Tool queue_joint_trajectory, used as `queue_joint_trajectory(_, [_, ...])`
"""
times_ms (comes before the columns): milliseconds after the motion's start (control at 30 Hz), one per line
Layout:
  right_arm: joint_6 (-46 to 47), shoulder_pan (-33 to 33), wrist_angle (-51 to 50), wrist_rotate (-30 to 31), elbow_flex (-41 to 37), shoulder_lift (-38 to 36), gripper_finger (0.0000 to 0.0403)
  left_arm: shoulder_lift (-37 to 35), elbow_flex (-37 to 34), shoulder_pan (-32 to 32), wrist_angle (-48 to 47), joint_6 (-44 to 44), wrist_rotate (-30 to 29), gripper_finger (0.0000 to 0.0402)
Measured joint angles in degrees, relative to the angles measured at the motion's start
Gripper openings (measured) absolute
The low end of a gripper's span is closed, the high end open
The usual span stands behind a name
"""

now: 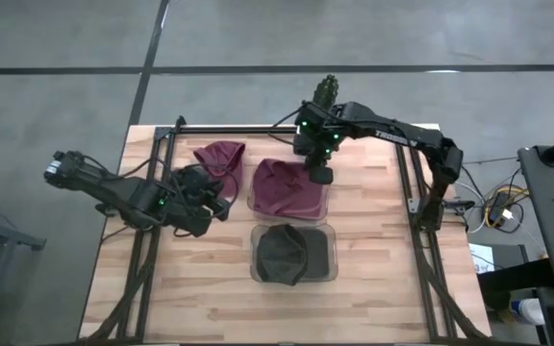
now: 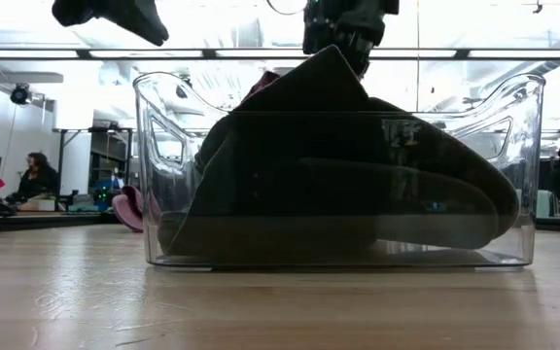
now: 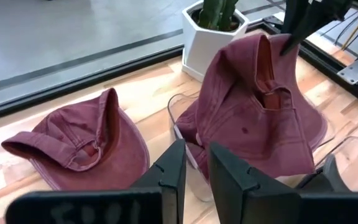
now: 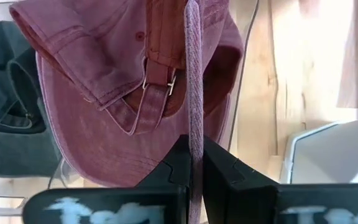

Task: Pick & Place hat
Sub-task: Put the right red cap into the top transparent bin

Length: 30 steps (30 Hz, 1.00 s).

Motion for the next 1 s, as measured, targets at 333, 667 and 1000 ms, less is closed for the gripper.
queue_joint_trajectory(333, [-0.1, -1.1, 0.2, -0.1, -0.4, 4.2, 0.0012, 0.0, -4.2, 0.0, 0.5, -4.9, 0.0, 0.0060])
queue_joint_trajectory(667, [0.4, -1.3, 0.8, -0.1, -0.9, 8.8, 0.0012, 0.0, -4.6, 0.0, 0.5, -3.1, -1.4, 0.0060])
queue_joint_trajectory(1000, [3.7, -1.8, 3.6, 0.1, -1.7, 9.4, 0.0014, 0.0, -4.6, 0.0, 0.5, 0.1, -9.5, 0.0060])
